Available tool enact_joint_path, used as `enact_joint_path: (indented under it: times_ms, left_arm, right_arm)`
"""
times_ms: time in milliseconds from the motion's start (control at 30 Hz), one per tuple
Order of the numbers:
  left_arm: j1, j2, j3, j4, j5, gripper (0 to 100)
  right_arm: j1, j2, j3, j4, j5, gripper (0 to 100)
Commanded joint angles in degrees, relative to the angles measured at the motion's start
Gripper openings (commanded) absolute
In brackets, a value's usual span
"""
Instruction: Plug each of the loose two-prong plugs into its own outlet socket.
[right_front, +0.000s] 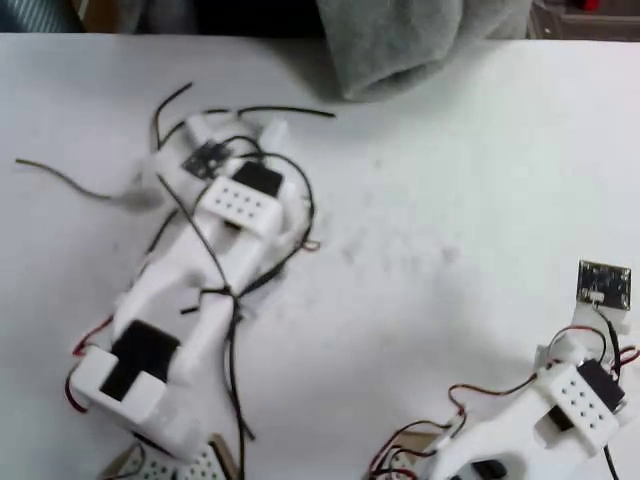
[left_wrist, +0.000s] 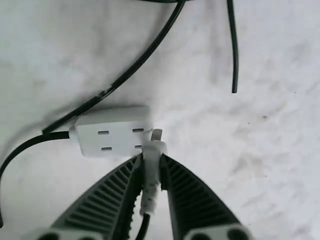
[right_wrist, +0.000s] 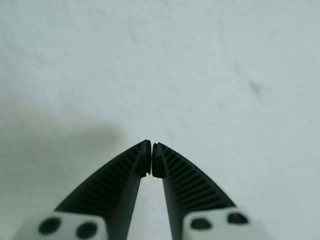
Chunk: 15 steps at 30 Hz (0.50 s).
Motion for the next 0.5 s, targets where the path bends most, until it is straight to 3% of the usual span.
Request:
enact_joint_path:
  times_ms: [0,467]
  left_arm:
    - [0.04,-4.97,-3.34,4.31,0.26,3]
    - [-1.80,0.92,-1.76,4.57,0.09,3]
  right_arm:
    - [0.48,-1.45,-0.35,-0.48,0.44,1.9]
    - [0.48,-1.45,1.49,-0.84,0.44,1.9]
